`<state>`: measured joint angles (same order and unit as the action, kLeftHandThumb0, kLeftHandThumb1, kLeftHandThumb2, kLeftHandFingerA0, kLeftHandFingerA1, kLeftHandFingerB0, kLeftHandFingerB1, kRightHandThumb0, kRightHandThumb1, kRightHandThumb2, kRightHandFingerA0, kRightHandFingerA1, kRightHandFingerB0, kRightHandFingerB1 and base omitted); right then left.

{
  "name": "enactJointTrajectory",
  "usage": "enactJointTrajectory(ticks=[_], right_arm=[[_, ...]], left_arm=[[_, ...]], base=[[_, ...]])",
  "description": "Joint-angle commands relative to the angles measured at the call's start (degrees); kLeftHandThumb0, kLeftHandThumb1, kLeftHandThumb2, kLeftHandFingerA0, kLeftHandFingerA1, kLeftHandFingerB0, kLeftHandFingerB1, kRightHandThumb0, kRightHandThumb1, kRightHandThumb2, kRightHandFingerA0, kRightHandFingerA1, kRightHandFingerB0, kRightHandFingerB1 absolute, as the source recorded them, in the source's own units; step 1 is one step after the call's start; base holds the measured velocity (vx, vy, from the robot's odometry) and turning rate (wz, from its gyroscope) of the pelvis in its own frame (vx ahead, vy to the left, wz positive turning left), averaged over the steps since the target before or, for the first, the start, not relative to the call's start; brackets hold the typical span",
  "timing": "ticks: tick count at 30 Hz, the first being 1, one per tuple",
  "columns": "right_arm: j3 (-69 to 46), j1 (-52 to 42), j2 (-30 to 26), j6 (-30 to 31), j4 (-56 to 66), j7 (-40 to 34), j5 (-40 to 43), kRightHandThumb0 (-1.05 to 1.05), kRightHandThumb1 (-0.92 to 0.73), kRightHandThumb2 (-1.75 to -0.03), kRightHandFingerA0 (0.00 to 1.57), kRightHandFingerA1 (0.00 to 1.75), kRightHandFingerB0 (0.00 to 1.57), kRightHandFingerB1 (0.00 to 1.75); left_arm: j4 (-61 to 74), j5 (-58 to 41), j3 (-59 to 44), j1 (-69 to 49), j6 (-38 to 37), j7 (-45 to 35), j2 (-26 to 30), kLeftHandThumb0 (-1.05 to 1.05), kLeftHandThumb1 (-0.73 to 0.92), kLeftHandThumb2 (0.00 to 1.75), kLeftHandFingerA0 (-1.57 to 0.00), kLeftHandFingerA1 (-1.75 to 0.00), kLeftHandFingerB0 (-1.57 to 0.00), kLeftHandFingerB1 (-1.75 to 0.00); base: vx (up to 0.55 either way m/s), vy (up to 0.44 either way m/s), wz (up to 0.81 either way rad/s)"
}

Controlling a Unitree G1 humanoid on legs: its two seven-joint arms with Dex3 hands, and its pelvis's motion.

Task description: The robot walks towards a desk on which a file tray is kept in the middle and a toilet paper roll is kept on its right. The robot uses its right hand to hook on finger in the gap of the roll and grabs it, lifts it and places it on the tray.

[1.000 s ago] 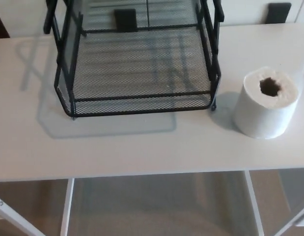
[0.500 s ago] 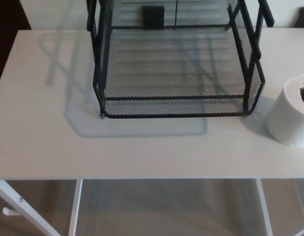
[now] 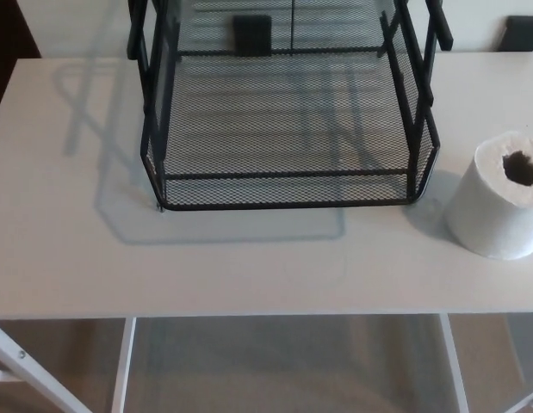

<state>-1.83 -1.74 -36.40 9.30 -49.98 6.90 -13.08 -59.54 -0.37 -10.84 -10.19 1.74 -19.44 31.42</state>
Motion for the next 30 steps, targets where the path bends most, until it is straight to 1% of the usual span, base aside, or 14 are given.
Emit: enactJointTrajectory(ticks=[1, 4, 6, 7, 13, 14, 15, 17, 18, 20, 21, 23, 24, 30], right_arm=[[-0.09, -0.29, -0.91, 0.68, -0.2, 0.14, 0.17, -0.29, -0.5, -1.0, 0.11, 0.54, 0.06, 0.5], [0.0, -0.12, -0.93, 0.76, -0.06, 0.2, 0.09, -0.29, -0.5, -1.0, 0.11, 0.54, 0.06, 0.5], [-37.3, -3.95, 0.1, 2.56, 1.52, 11.38, 35.23, -0.51, -0.68, -0.68, 0.0, 0.01, 0.0, 0.0], [-37.33, -2.95, -0.68, 2.69, 2.57, 9.9, 34.07, -0.57, -0.72, -0.65, 0.0, 0.16, 0.0, 0.0], [-38.1, 8.98, -5.6, -6.15, 3.62, 5.77, 29.04, -0.71, -0.54, -0.86, 0.0, 0.4, 0.0, 0.03], [-37.89, 10.7, -6.25, -6.89, 4.03, 6.15, 28.34, -0.81, -0.6, -0.62, 0.04, 0.69, 0.0, 0.14], [-36.21, 14.48, -8.17, -8.48, 5.52, 7.1, 26.65, -1.04, -0.43, -0.94, 0.35, 1.03, 0.0, 0.56], [-35.17, 16.58, -9.23, -9.1, 6.76, 8.33, 24.83, -1.04, -0.43, -0.94, 0.35, 1.03, 0.0, 0.56], [-34.72, 17.57, -9.16, -7.79, 10.77, 8.08, 24.04, -1.05, -0.53, -0.6, 0.36, 1.39, 0.0, 1.03], [-33.21, 19.34, -8.83, -6.93, 16.19, 8.81, 23.23, -1.01, -0.44, -1.04, 0.56, 1.43, 0.0, 0.93], [-32.04, 20.47, -8.96, -5.6, 19.24, 10.01, 22.64, -1.05, -0.5, -0.64, 0.31, 1.5, 0.14, 1.19], [-28.91, 20.74, -9.51, -2.87, 24.01, 11.54, 20.23, -1.0, -0.42, -0.92, 0.29, 0.89, 0.03, 0.74], [-26.62, 21.06, -9.24, -2.79, 26.03, 13.7, 19.68, -0.81, -0.43, -0.9, 0.26, 0.73, 0.01, 0.55], [-19.53, 17.1, -7.67, 3.0, 39.1, 18.34, 18.97, -0.38, -0.4, -0.98, 0.07, 0.53, 0.0, 0.52]], left_arm=[[-0.36, -0.3, -0.2, -0.22, -1.42, 0.31, 0.27, -0.37, 0.75, 1.0, -0.34, -0.79, -0.29, -0.7], [-0.31, -0.44, -0.33, -0.41, -1.49, 0.29, 0.26, -0.37, 0.75, 1.0, -0.34, -0.79, -0.29, -0.7], [-7.72, -5.41, -6.87, -1.41, -5.5, 2.06, 0.77, -1.02, 0.68, 1.12, -0.47, -0.82, -0.24, -0.71], [-5.51, -6.17, -7.56, -2.4, -5.21, 1.45, 0.72, -0.99, 0.92, 0.68, -0.42, -0.86, -0.26, -0.74], [-4.91, -6.13, -8.65, -0.2, -4.81, 0.03, 2.63, -1.02, 0.92, 0.69, -0.46, -0.86, -0.2, -0.75], [-4.41, -6.25, -8.92, -0.23, -4.63, -0.36, 2.62, -1.02, 0.91, 0.7, -0.41, -0.87, -0.2, -0.78], [-3.45, -6.61, -9.28, -0.05, -4.31, -1.2, 2.68, -1.0, 0.7, 1.12, -0.45, -0.82, -0.23, -0.72], [-3.15, -6.66, -9.7, -0.07, -4.44, -1.68, 2.65, -1.0, 0.7, 1.12, -0.45, -0.82, -0.23, -0.72], [-3.08, -6.35, -9.66, 0.16, -4.73, -1.67, 2.63, -1.05, 0.92, 0.71, -0.45, -0.93, -0.19, -0.81], [-2.36, -6.69, -10.14, 0.43, -4.0, -2.15, 2.59, -1.05, 0.92, 0.7, -0.44, -0.97, -0.18, -0.85], [-2.23, -6.78, -10.43, 0.67, -3.81, -2.55, 2.6, -1.05, 0.92, 0.73, -0.4, -0.97, -0.14, -0.88], [-2.27, -6.46, -10.58, 0.9, -4.48, -2.96, 2.54, -1.05, 0.69, 1.14, -0.44, -0.86, -0.22, -0.77], [-2.28, -6.26, -10.56, 1.29, -4.42, -3.04, 2.52, -1.05, 0.92, 0.7, -0.41, -0.95, -0.17, -0.86], [-1.81, -7.09, -11.76, 2.22, -4.34, -4.62, 2.06, -0.93, 0.59, 1.2, -0.61, -0.93, 0.0, -0.65]], base=[[0.0, 0.0, 0.0], [0.0, 0.0, 0.0], [0.0, 0.0, 0.0], [0.0, 0.0, 0.0], [0.0, 0.0, 0.0], [0.0, 0.0, 0.0], [0.0, 0.0, 0.0], [0.0, 0.0, 0.0], [0.0, 0.0, 0.0], [0.0, 0.0, 0.0], [0.0, 0.0, 0.0], [0.0, 0.0, 0.0], [0.0, 0.0, 0.0], [0.0, 0.0, 0.0]])
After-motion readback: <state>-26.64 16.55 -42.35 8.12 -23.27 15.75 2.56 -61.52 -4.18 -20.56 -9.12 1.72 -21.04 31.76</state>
